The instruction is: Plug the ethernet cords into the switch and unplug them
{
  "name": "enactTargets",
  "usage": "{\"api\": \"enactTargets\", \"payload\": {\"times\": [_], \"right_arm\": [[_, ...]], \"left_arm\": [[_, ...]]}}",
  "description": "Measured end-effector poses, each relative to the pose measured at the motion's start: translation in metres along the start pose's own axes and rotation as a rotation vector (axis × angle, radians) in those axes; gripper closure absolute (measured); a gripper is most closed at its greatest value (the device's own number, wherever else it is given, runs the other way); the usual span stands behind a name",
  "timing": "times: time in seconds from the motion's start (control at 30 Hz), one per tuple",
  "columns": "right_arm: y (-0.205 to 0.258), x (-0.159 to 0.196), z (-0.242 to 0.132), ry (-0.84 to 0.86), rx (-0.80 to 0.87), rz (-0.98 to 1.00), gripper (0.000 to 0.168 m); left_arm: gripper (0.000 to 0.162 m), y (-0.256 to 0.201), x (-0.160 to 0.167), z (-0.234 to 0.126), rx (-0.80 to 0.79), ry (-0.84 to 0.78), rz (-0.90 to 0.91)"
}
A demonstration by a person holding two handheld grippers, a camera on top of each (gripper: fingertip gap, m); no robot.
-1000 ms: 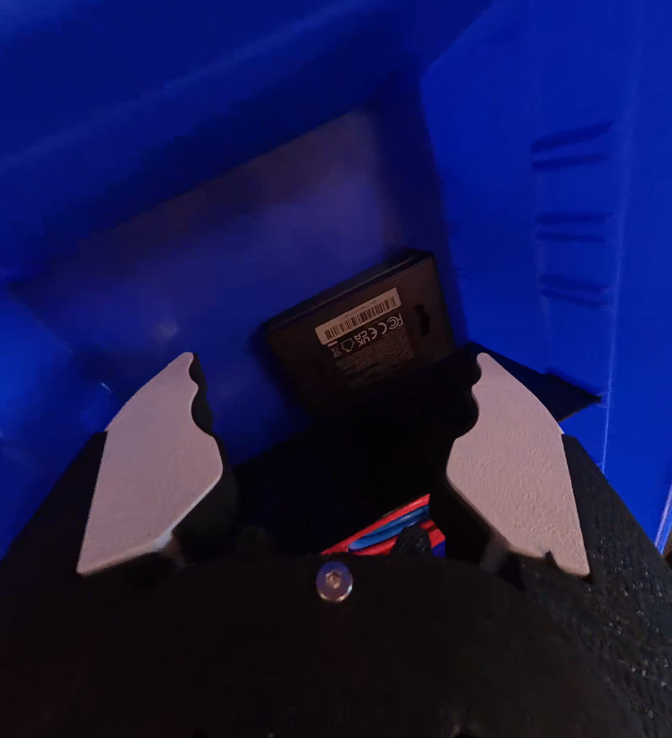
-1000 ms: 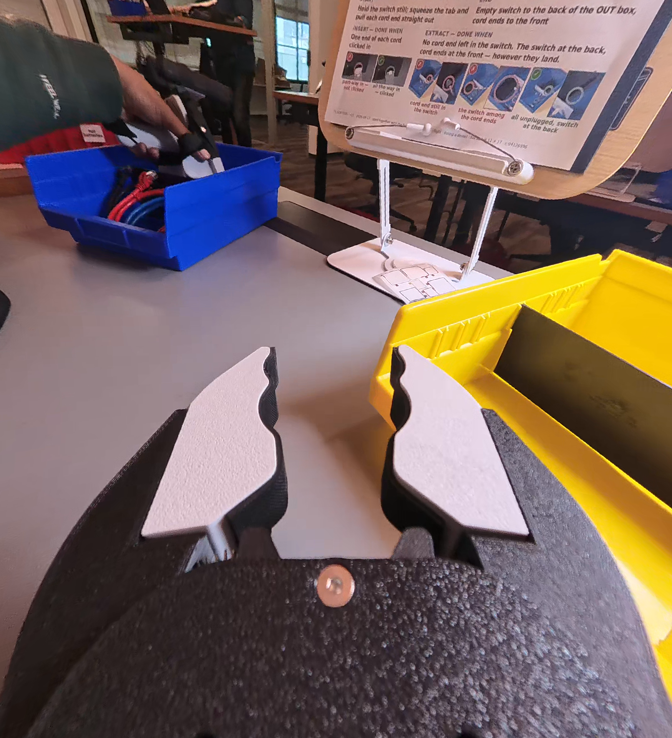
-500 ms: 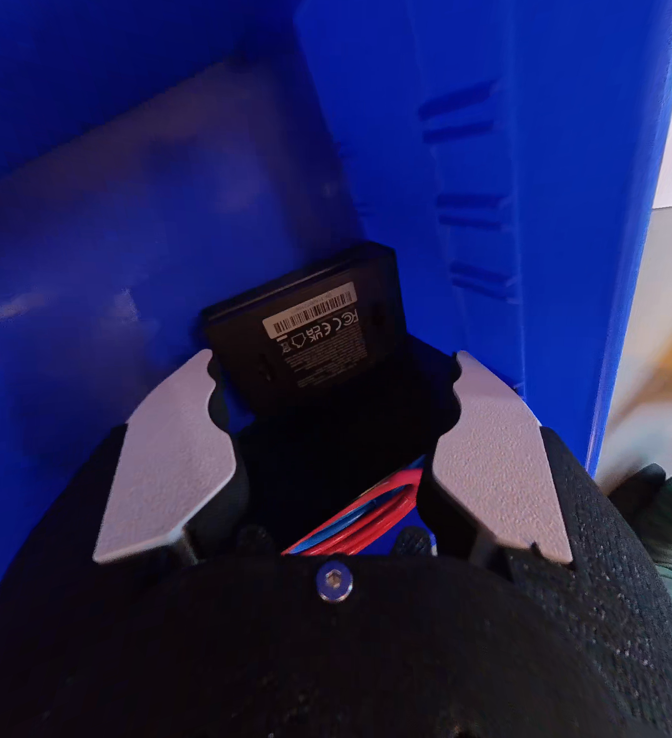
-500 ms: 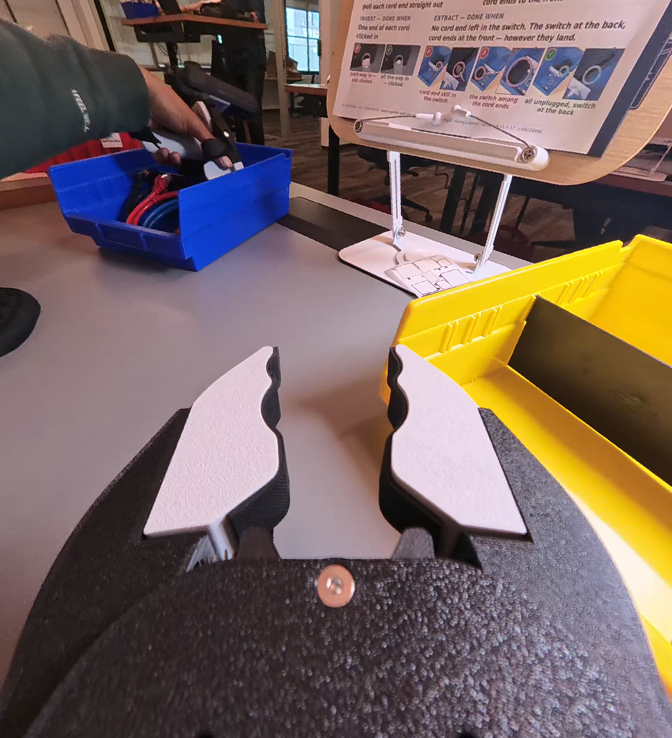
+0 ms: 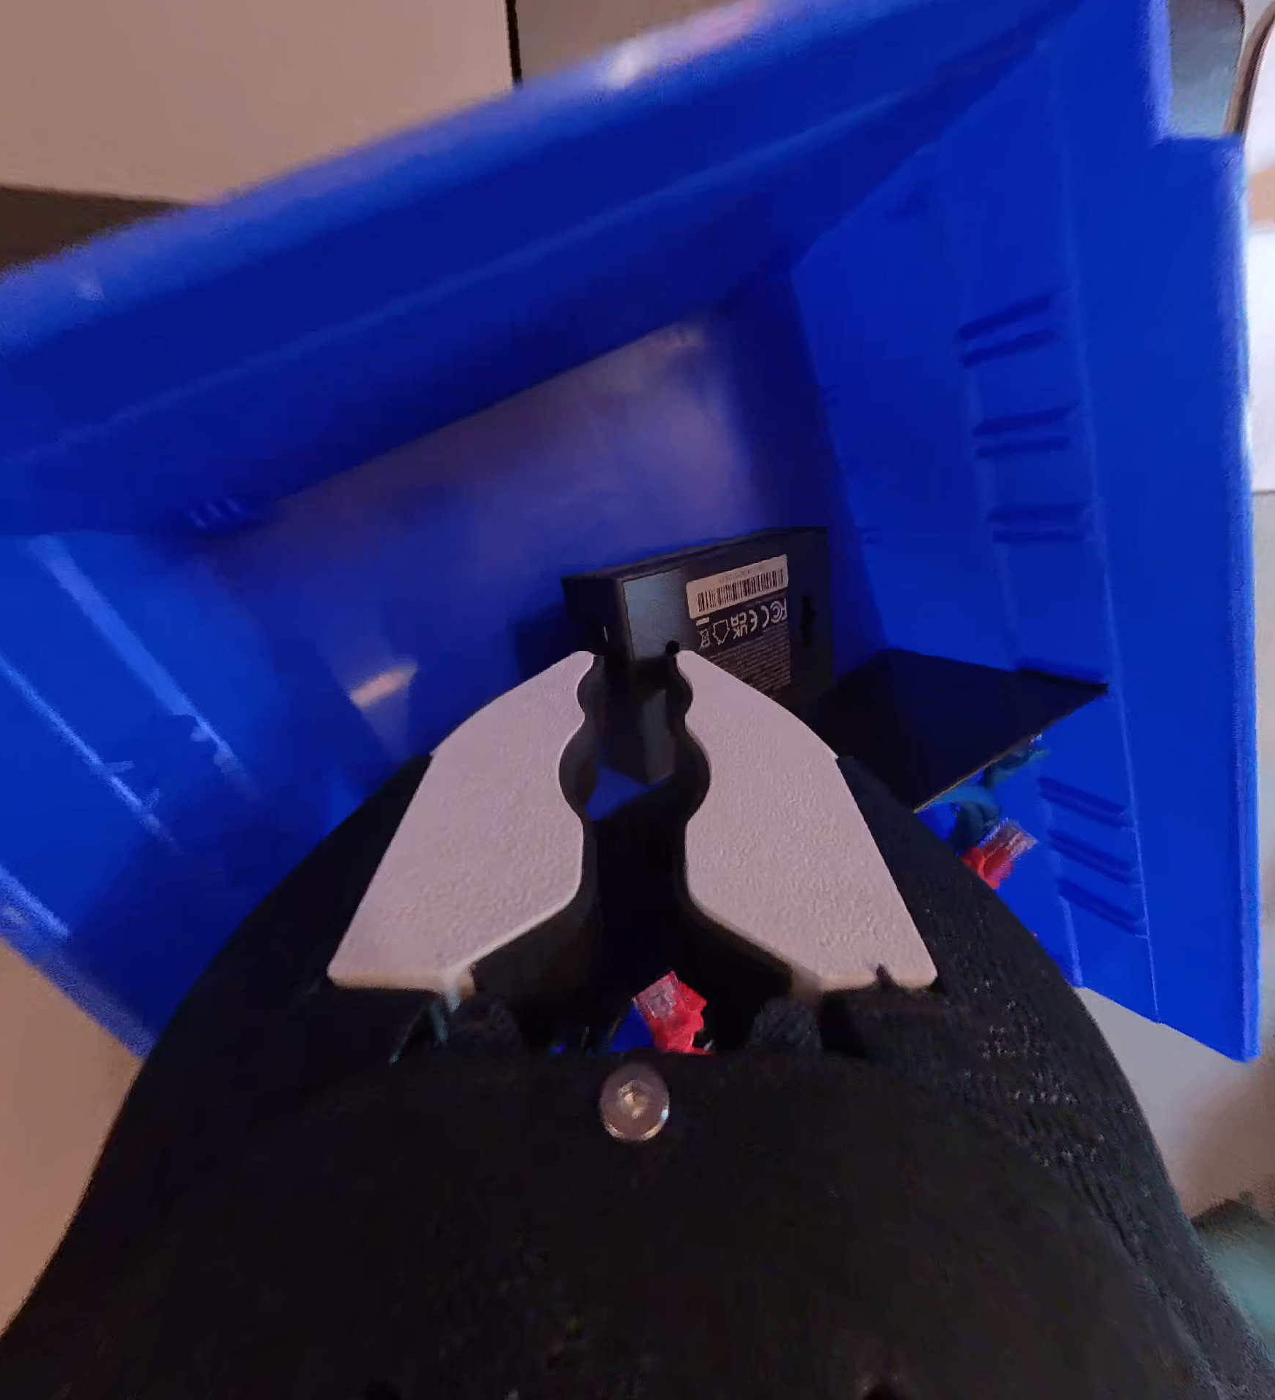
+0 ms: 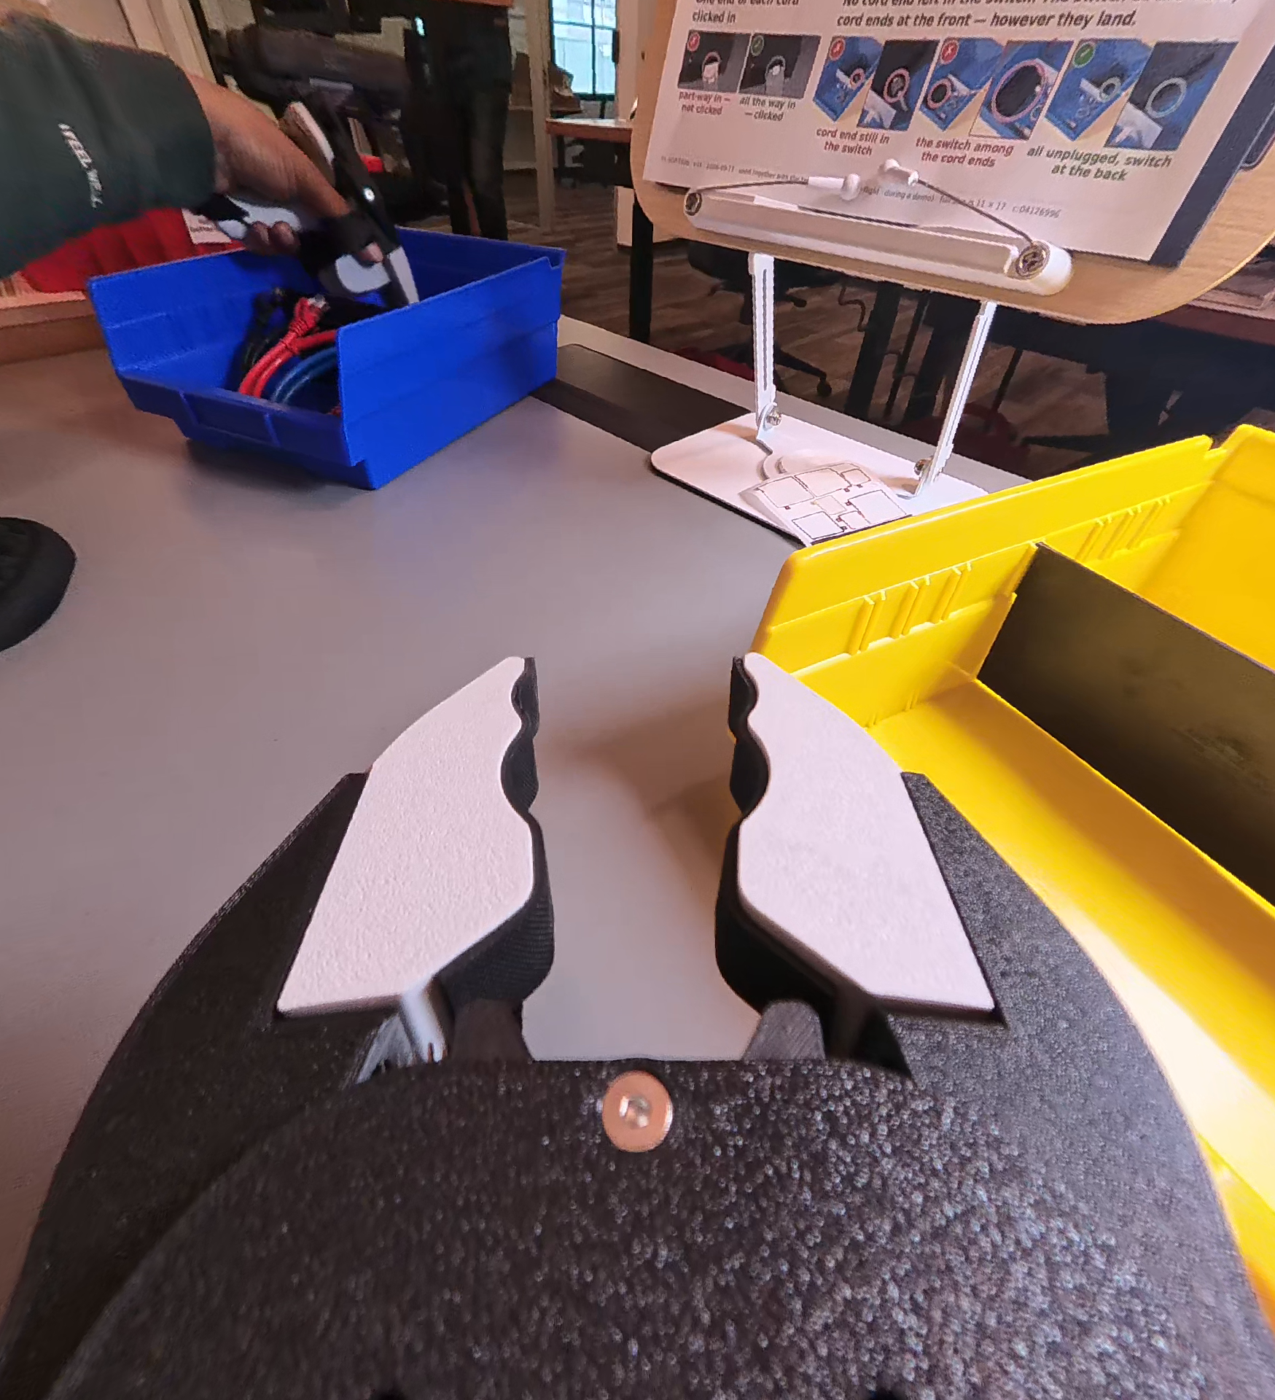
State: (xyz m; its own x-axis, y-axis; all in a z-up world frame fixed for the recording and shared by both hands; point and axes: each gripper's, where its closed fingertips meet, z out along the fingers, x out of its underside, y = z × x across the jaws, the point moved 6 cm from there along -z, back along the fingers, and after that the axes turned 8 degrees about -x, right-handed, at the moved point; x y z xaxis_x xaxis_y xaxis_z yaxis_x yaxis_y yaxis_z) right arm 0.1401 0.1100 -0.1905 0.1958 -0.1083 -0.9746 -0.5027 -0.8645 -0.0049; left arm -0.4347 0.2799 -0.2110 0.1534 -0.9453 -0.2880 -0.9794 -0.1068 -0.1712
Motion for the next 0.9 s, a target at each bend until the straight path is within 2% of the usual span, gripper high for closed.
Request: {"api": "enactTargets", "payload": {"times": [0.2,0.27,0.37,0.5,0.53,0.67,0.77,0.9], "right_arm": [[-0.001,0.002,0.0,0.012,0.009,0.0,0.12],[-0.001,0.002,0.0,0.014,0.006,0.004,0.12],[-0.002,0.003,0.001,0.019,-0.002,0.01,0.12],[0.0,0.006,0.004,0.038,-0.014,0.011,0.12],[0.0,0.006,0.003,0.041,-0.014,0.009,0.12],[-0.001,0.006,0.002,0.043,-0.01,0.002,0.12],[-0.003,0.005,-0.001,0.035,-0.008,0.011,0.12],[-0.006,0.006,-0.001,0.032,-0.012,0.039,0.12]], "left_arm": [[0.161,-0.003,-0.022,-0.015,-0.126,-0.083,0.069],[0.157,-0.008,-0.024,-0.015,-0.122,-0.071,0.091],[0.11,-0.026,-0.016,-0.003,-0.055,0.038,0.1],[0.048,-0.035,-0.004,0.021,-0.152,0.173,0.144],[0.033,-0.037,-0.003,0.027,-0.136,0.196,0.12],[0.024,-0.049,-0.004,0.038,-0.061,0.239,0.091],[0.027,-0.05,-0.004,0.038,-0.06,0.265,0.139],[0.032,-0.039,-0.009,0.038,-0.01,0.212,0.075]]}}
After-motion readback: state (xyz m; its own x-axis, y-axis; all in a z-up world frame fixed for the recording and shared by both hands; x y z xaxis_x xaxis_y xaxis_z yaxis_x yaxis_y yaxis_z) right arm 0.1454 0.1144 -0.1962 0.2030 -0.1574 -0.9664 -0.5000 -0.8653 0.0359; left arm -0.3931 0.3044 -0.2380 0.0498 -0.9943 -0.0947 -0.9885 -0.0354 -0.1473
